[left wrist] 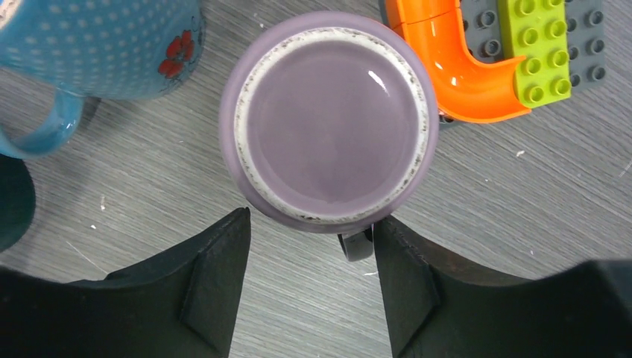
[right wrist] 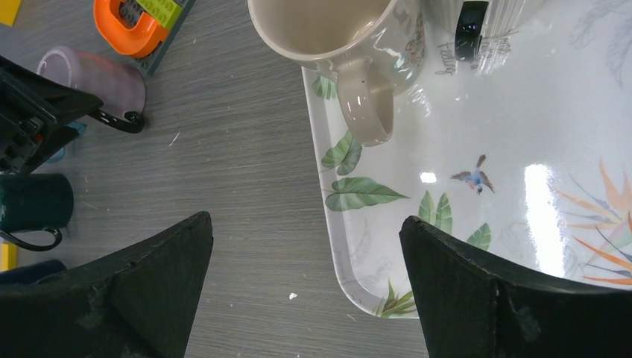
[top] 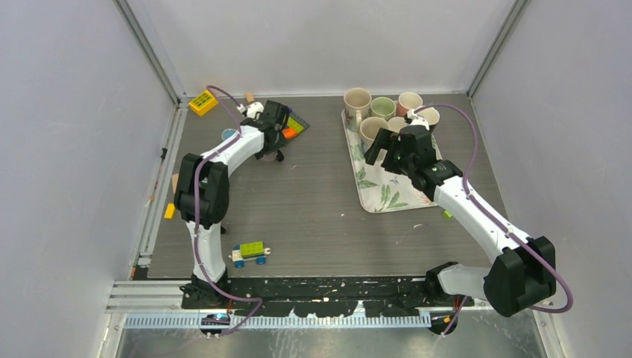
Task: Turn the mug right side up
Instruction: Turn over the cup at the center of the board.
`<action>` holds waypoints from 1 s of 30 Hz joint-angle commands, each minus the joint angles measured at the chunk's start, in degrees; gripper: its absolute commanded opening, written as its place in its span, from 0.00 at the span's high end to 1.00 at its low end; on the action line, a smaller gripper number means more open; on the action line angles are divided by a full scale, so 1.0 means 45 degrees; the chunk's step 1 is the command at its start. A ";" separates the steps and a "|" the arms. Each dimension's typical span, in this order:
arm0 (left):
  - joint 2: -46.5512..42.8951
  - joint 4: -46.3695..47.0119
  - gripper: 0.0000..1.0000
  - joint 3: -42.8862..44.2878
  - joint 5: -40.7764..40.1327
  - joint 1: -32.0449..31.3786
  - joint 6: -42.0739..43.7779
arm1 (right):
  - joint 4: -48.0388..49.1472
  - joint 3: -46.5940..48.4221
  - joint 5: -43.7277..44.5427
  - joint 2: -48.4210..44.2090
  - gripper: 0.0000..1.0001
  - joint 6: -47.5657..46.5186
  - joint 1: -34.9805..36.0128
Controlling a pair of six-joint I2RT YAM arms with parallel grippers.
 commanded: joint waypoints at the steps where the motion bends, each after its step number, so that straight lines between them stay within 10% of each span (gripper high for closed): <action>1: -0.0358 0.0269 0.40 -0.0573 -0.0972 0.0051 -0.0262 | 0.0360 0.0322 -0.0221 -0.0097 0.00 -0.0138 -0.0040; 30: -0.0883 0.2287 0.62 -0.1545 0.0153 0.0226 0.2070 | 0.0415 0.0263 -0.0352 0.0071 0.00 -0.0163 -0.0052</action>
